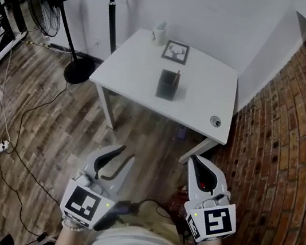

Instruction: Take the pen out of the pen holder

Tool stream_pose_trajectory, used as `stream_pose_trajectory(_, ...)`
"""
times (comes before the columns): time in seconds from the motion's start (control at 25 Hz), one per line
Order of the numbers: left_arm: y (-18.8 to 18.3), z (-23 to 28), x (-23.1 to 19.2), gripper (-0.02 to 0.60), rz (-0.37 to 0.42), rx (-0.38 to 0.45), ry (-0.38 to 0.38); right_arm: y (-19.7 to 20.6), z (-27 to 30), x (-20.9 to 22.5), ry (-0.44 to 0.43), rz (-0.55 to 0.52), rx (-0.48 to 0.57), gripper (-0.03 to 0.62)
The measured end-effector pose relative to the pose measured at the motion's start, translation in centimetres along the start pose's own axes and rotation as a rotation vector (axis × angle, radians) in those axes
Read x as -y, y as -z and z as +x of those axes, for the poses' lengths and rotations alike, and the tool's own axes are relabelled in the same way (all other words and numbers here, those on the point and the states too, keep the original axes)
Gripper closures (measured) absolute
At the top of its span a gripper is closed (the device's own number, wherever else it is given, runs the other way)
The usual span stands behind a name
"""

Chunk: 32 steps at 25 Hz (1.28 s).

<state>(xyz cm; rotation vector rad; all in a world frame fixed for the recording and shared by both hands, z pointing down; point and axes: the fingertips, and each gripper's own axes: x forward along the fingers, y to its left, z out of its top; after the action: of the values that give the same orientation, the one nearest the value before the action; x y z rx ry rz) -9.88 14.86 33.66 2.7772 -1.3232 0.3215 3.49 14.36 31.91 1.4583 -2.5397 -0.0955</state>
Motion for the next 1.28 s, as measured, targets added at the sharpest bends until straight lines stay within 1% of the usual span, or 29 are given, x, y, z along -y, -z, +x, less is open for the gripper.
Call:
stream_pose_trajectory(0.2,0.3,-0.5,-0.6,0.491,-0.001,0.001,0.0,-0.1,0.3,-0.8,-0.003,-0.001,-0.004,0.591)
stream_pose_trajectory(0.64,0.2,0.9,-2.6,0.491,-0.006,-0.002,-0.031,-0.3,3.5,0.2,-0.033,-0.005,0.011,0.591)
stream_pose_trajectory(0.88,-0.2,3.2,-4.1,0.491,-0.002,-0.001,-0.052,-0.2,5.8,1.9,-0.054,-0.009,0.012,0.591)
stream_pose_trajectory(1.28,-1.6,8.6,-6.4,0.491,-0.006,-0.002,-0.06,-0.3,10.0,6.1,-0.075,-0.01,0.01,0.591)
